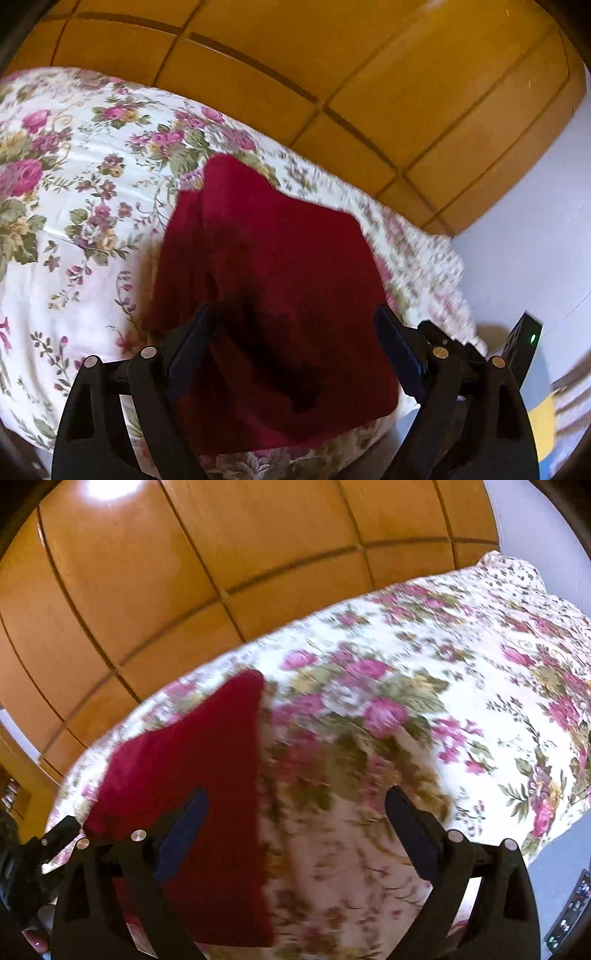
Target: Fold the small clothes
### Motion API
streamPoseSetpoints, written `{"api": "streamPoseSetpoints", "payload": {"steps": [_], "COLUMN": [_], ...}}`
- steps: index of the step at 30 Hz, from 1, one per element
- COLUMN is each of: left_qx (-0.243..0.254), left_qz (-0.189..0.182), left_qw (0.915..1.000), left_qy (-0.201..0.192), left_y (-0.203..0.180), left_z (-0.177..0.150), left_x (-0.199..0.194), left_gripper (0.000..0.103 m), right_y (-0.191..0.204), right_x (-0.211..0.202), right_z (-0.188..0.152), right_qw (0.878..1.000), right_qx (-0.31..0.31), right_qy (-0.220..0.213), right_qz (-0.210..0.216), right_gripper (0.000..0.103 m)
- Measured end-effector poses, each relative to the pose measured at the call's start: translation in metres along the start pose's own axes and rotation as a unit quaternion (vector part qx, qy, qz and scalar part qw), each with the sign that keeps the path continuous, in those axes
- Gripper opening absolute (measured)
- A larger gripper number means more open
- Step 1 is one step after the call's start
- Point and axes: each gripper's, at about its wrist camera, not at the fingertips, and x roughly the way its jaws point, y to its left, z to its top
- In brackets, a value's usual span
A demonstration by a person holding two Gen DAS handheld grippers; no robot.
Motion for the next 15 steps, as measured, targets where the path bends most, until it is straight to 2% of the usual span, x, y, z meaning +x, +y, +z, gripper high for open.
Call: {"api": "streamPoseSetpoints", "payload": {"steps": [2, 4, 5, 8, 11, 15], "left_qx": [0.029, 0.055, 0.054, 0.023, 0.022, 0.02], "left_qz": [0.025, 0.056, 0.061, 0.044, 0.037, 0.058], "left_qw": [0.9993, 0.9969, 0.9966, 0.9988, 0.9991, 0.9976], "left_qy": [0.0, 0.005, 0.012, -0.001, 0.002, 0.031], "left_y": [-0.008, -0.01, -0.006, 0.013, 0.028, 0.048], "left_z": [-0.003, -0.005, -0.005, -0.003, -0.008, -0.029], "left_x": [0.007, 0.013, 0.013, -0.009, -0.03, -0.03], "left_gripper": [0.078, 0.027, 0.021, 0.014, 0.012, 0.011], "right_y": [-0.002, -0.002, 0.001, 0.01, 0.024, 0.04], "right_x": [0.012, 0.021, 0.029, 0.032, 0.028, 0.031], "right_z": [-0.002, -0.005, -0.005, -0.005, -0.01, -0.025], "right_qw": [0.999, 0.999, 0.999, 0.999, 0.997, 0.993], "right_qx": [-0.012, -0.015, -0.018, -0.033, -0.067, -0.117], "right_qy": [0.018, 0.027, 0.034, 0.032, 0.027, 0.031], "right_qz": [-0.025, -0.023, -0.021, -0.022, -0.01, -0.005], "right_gripper": [0.096, 0.096, 0.096, 0.096, 0.096, 0.096]}}
